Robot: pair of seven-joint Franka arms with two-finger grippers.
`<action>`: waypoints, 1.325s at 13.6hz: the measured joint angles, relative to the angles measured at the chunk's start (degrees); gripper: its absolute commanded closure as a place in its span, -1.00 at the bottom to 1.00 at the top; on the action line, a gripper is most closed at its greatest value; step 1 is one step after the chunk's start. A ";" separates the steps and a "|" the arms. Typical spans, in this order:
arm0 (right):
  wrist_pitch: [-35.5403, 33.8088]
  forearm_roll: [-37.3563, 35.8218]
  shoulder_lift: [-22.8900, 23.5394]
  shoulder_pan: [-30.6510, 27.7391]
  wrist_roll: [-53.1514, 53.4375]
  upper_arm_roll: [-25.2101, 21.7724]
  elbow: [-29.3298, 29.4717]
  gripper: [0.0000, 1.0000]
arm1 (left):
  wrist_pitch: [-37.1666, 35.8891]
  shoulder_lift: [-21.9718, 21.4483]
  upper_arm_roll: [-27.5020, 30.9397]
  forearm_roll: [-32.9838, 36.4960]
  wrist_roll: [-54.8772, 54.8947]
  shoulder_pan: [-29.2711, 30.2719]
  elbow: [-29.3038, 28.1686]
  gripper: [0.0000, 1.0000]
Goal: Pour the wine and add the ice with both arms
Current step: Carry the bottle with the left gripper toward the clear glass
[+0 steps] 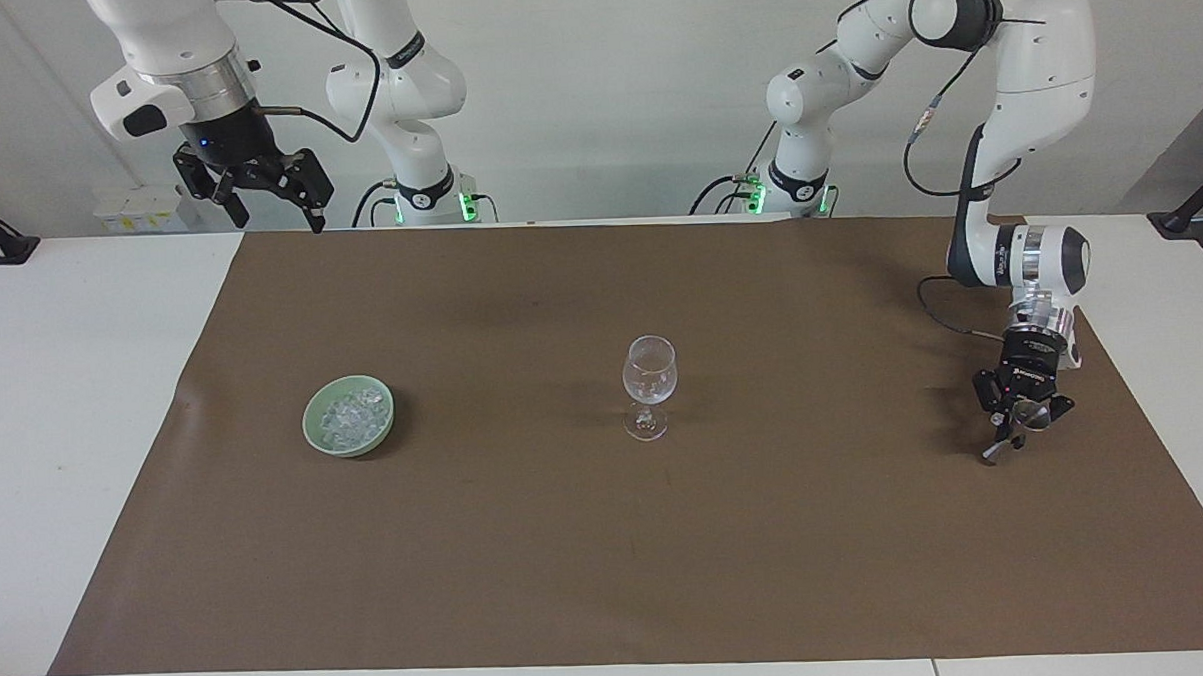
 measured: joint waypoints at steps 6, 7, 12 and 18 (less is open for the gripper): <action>0.00 0.00 0.00 0.00 0.00 0.00 0.00 -1.00 | 3.77 -2.78 -0.07 -2.53 0.04 -5.96 -0.04 1.00; 0.00 0.00 0.00 0.00 0.00 0.00 0.00 -1.00 | 4.33 -3.05 -0.09 -3.30 0.04 -7.07 -0.04 1.00; 0.00 0.00 0.00 0.00 0.00 0.00 0.00 -1.00 | 6.51 -3.73 -0.11 -6.45 0.27 -12.80 -0.06 1.00; 0.00 0.00 0.00 0.00 0.00 0.00 0.00 -1.00 | 9.54 -6.05 -0.11 -6.62 0.64 -18.56 -0.08 1.00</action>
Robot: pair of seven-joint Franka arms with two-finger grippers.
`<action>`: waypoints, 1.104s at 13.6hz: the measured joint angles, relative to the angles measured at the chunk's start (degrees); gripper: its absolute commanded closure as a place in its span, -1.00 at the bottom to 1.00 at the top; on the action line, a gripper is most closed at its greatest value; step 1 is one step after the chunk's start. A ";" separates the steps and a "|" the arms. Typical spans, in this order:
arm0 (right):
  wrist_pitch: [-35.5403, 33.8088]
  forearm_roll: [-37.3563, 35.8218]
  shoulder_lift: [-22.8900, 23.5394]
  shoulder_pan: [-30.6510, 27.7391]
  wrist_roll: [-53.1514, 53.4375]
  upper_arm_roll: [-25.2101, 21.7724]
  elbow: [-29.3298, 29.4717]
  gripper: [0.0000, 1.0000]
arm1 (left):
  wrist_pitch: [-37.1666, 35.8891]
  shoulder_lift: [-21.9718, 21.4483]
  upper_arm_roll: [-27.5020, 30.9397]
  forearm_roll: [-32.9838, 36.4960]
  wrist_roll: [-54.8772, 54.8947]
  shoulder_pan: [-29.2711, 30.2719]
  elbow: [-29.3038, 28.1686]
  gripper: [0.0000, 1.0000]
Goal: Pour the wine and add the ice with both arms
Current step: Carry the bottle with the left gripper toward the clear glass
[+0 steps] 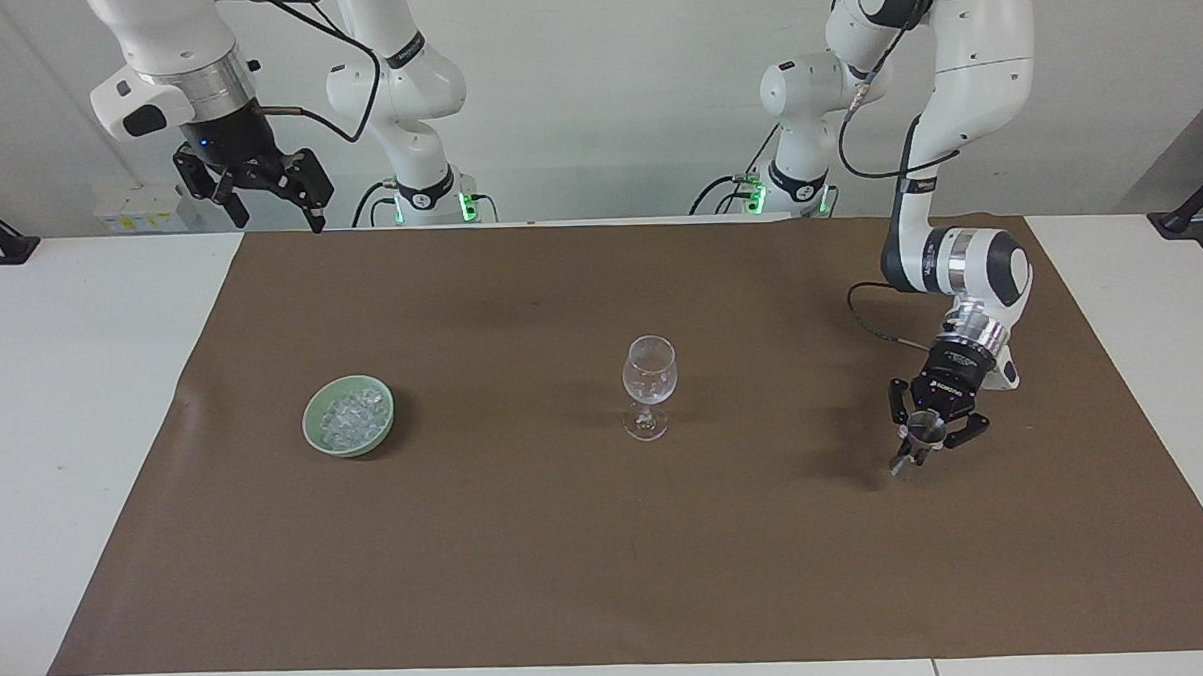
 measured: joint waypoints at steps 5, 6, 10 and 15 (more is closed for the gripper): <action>0.00 0.00 0.00 0.00 0.00 0.00 0.00 -1.00 | 8.61 -4.22 -0.13 -2.46 0.04 -7.13 -0.09 1.00; 0.00 0.00 0.00 0.00 0.00 0.00 0.00 -1.00 | 10.43 -4.99 -0.17 -3.48 0.04 -8.73 -0.13 1.00; 0.00 0.00 0.00 0.00 0.00 0.00 0.00 -1.00 | 16.83 -7.18 -0.22 -5.92 0.04 -14.56 -0.17 1.00; 0.00 0.00 0.00 0.00 0.00 0.00 0.00 -1.00 | 22.30 -9.29 -0.20 -6.48 0.04 -19.23 -0.17 1.00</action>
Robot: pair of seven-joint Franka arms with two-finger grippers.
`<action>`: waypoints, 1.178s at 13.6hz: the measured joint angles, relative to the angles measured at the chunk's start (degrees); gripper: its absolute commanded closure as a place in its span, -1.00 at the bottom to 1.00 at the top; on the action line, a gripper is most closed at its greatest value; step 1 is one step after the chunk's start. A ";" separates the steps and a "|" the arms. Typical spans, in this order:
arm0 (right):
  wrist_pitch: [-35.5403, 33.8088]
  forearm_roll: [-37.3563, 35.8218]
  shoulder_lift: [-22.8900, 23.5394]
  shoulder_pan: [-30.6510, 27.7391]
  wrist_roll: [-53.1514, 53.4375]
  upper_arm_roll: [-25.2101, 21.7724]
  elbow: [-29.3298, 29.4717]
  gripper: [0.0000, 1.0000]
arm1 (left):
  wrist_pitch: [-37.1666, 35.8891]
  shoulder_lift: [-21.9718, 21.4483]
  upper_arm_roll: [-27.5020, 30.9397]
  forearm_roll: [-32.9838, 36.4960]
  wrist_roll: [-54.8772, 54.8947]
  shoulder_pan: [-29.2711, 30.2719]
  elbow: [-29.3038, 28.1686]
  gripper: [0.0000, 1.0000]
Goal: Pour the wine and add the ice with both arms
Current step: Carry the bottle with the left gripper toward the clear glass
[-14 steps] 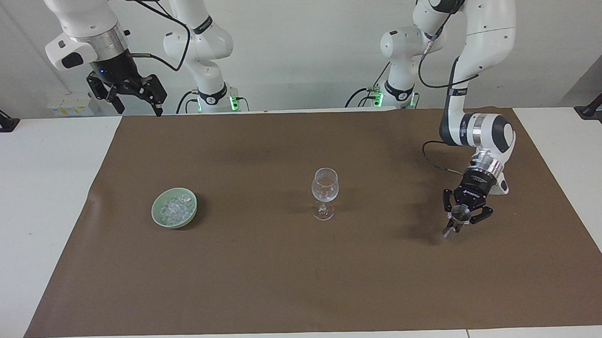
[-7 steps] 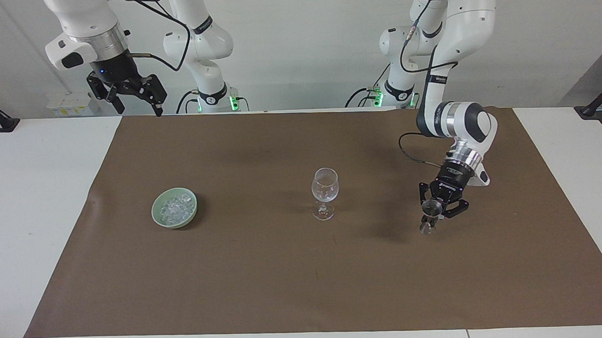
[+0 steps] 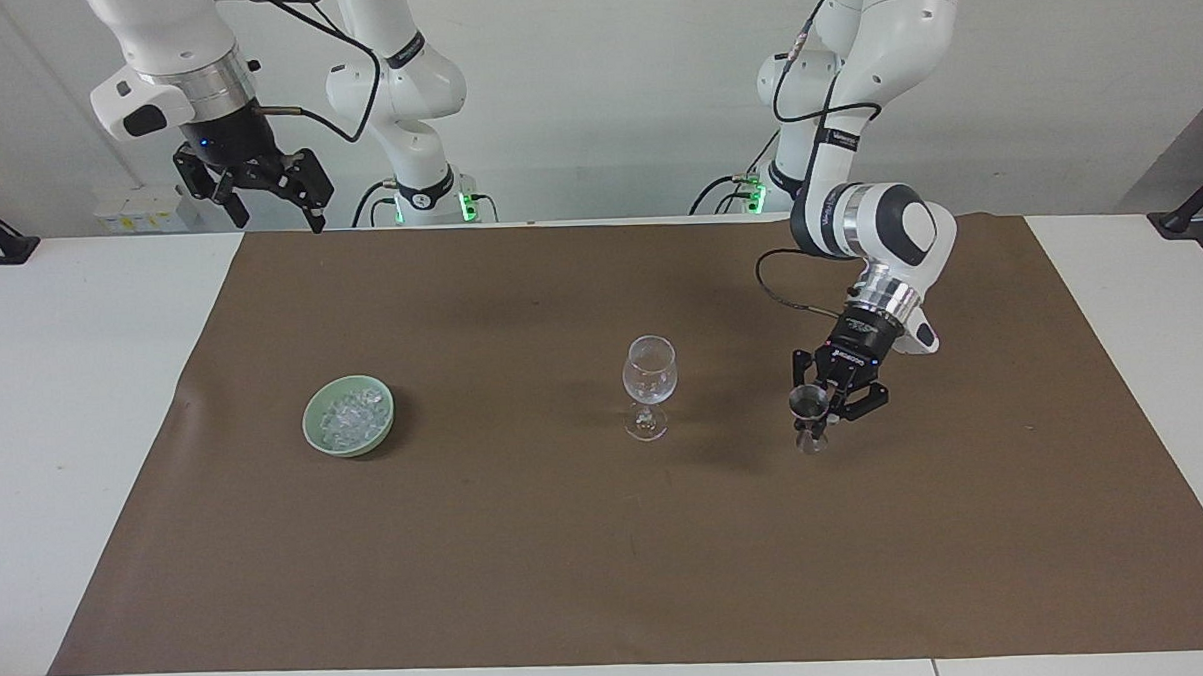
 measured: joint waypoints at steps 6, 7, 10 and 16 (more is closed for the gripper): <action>0.00 0.00 0.00 0.00 0.00 0.00 0.00 -1.00 | 7.01 -1.98 -0.01 -0.27 0.00 -6.54 0.41 1.00; 0.00 0.00 0.00 0.00 0.00 0.00 0.00 -1.00 | 7.85 -2.08 -0.03 -0.30 0.00 -7.33 0.56 1.00; 0.00 0.00 0.00 0.00 0.00 0.00 0.00 -1.00 | 10.31 -2.23 -0.09 -0.31 0.00 -9.31 1.08 1.00; 0.00 0.00 0.00 0.00 0.00 0.00 0.00 -1.00 | 16.74 -2.60 -2.99 -0.29 0.80 -10.36 2.89 1.00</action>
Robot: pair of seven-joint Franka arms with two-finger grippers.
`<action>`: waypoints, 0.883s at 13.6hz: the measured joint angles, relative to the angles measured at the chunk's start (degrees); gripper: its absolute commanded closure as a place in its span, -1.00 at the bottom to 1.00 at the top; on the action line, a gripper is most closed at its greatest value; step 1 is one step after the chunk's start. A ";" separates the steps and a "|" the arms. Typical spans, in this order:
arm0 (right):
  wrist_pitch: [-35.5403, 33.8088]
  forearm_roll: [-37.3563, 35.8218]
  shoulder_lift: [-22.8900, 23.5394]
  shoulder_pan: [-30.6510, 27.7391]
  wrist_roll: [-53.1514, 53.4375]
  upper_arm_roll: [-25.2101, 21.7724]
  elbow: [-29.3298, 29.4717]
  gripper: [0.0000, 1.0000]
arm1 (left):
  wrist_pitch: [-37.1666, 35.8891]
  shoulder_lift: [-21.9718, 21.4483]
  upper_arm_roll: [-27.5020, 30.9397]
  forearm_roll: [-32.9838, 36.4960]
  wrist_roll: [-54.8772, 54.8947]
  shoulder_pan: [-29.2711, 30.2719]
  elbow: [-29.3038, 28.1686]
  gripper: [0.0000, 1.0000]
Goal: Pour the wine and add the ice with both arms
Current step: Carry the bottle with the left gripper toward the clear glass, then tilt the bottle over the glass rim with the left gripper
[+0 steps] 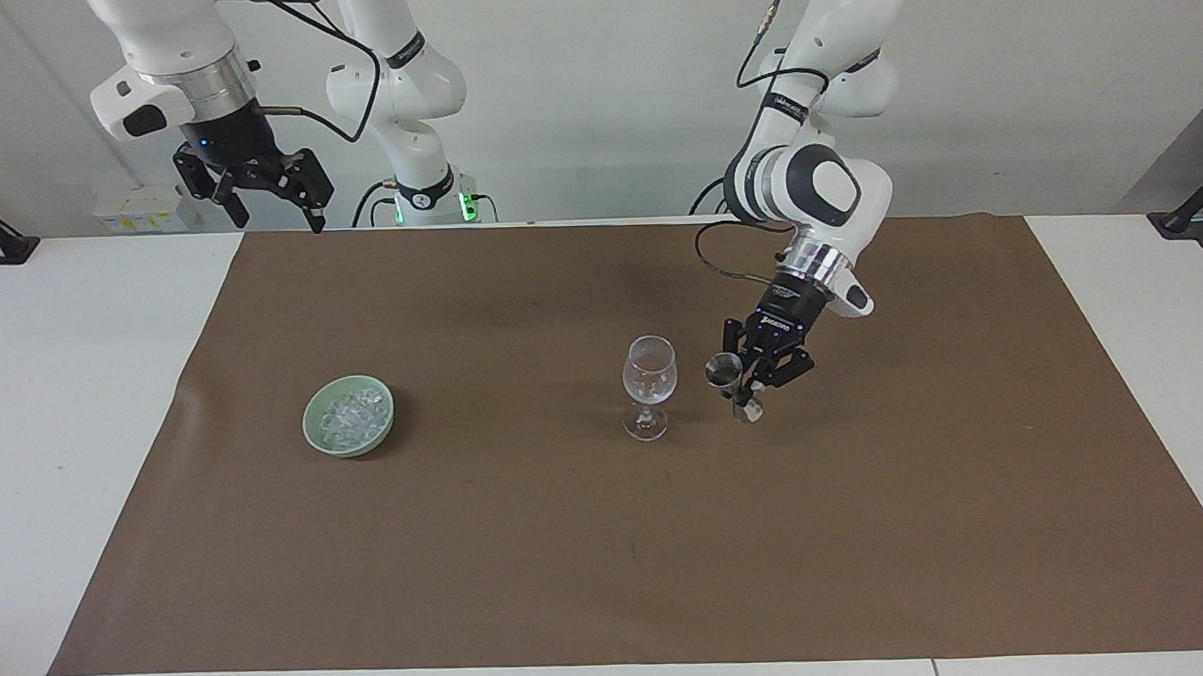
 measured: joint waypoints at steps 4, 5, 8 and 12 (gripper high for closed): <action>0.00 0.00 0.00 0.00 0.00 0.00 0.00 -1.00 | 3.31 0.00 -0.76 0.00 4.10 -2.07 0.58 1.00; 0.00 0.00 0.00 0.00 0.00 0.00 0.00 -1.00 | 3.65 0.00 -0.84 0.00 5.02 -2.16 0.59 1.00; 0.00 0.00 0.00 0.00 0.00 0.00 0.00 -1.00 | 4.96 0.00 -0.90 0.13 7.14 -2.34 0.68 1.00; 0.00 0.00 0.00 0.00 0.00 0.00 0.00 -1.00 | 7.77 -0.06 -0.93 0.96 9.24 -3.24 1.45 1.00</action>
